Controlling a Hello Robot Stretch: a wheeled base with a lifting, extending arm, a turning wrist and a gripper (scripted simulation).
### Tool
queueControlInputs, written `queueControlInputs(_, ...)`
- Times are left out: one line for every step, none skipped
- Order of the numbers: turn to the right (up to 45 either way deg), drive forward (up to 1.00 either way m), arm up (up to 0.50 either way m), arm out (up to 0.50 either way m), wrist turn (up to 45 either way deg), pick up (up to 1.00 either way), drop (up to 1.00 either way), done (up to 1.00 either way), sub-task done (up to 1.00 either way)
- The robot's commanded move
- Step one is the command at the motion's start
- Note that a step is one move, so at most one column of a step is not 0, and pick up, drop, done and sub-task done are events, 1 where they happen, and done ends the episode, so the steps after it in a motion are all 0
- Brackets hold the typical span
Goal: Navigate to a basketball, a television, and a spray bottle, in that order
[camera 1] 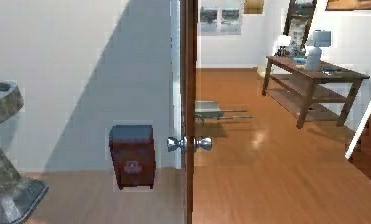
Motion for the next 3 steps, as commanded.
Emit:
queueControlInputs(-6.0, 0.00, 0.00, 0.00, 0.0, 0.00, 0.00, 0.00, 0.00)
queueControlInputs(0.0, 0.10, 0.00, 0.00, 0.0, 0.00, 0.00, 0.00, 0.00)
queueControlInputs(45.0, 0.00, 0.00, 0.00, 0.0, 0.00, 0.00, 0.00, 0.00)
